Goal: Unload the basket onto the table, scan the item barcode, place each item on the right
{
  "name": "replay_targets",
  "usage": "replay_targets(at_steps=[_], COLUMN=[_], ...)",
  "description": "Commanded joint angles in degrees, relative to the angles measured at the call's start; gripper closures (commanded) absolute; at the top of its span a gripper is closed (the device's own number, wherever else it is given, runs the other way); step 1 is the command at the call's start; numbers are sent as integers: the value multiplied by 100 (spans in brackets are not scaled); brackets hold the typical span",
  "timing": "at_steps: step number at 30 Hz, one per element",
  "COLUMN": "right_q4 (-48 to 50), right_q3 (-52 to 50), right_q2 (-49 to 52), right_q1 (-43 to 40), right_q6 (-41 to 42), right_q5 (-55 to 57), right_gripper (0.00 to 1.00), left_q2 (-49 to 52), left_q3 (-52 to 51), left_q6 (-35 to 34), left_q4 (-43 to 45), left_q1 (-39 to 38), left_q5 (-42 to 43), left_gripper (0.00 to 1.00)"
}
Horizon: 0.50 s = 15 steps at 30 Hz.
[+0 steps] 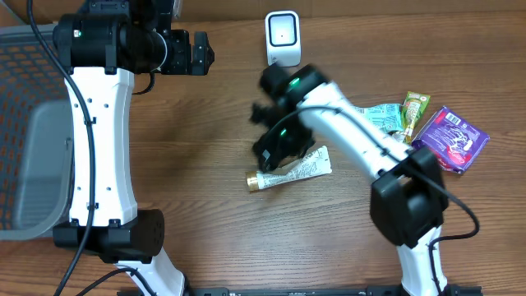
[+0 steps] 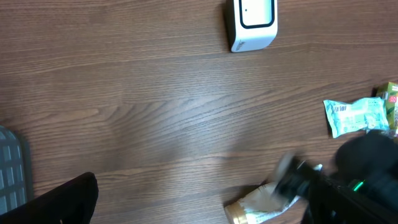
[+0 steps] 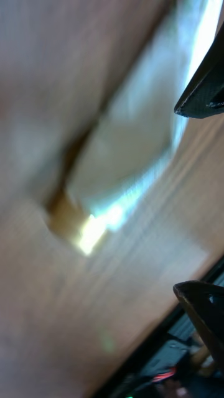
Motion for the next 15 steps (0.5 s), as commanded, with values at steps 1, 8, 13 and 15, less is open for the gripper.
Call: replay_targets(at_steps=[1,8,13,15], right_q4=[-35,76,562,752], right_q3=[-162,-216,-695,-935], right_q2=[-144,-142,-142,-142], right_q1=[481,979,1062,1067], right_q6=[-107,-181,-181,-181], right_q5=[-114,-116,-116,-118], right_gripper=[15,11,7,5], left_q2=[-26,-26,-26,-26], left_q3=[90,90,90,90], left_q6=[-101,-98,-101,-101], left_q4=[2,2,0,0], left_q1=[-39,-39,-39,-39], left_q5=[44,44,44,44], left_gripper=[0,0,0,1])
